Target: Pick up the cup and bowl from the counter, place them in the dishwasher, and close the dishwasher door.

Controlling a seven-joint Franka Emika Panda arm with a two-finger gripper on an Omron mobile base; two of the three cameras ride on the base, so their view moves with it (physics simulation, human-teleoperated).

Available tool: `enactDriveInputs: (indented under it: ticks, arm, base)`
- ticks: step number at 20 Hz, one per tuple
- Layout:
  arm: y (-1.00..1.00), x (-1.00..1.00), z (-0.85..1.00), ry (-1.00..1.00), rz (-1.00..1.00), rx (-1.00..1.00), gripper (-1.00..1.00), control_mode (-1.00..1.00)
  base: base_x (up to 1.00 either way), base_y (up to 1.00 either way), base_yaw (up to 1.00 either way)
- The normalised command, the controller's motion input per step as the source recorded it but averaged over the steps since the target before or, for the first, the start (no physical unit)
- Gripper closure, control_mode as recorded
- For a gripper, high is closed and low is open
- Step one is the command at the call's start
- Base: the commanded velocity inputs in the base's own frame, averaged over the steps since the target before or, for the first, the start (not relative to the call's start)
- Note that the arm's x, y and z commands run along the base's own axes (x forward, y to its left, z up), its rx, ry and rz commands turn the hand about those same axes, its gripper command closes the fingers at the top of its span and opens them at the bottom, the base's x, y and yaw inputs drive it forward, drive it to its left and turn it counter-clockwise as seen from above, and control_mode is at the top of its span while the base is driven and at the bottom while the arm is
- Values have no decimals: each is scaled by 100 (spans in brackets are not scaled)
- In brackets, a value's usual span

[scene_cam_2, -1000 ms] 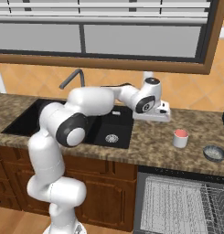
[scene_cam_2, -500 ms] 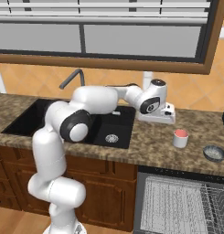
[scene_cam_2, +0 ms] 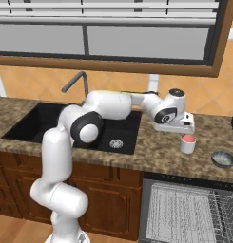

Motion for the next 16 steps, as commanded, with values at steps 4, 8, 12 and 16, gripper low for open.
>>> enactDriveInputs:
  ticks: [4, 8, 12, 16]
  arm:
    - [-22, 38, 0, 0, 0, 0, -100, -100]
    - [-8, 36, 0, 0, 0, 0, -100, -100]
    - [-1, 20, -13, 0, 0, 0, -100, -100]
    - [-7, 5, -33, 0, 0, 0, -100, -100]
  base:
    - [0, 0, 0]
    - [0, 0, 0]
    - [0, 0, 0]
    - [0, 0, 0]
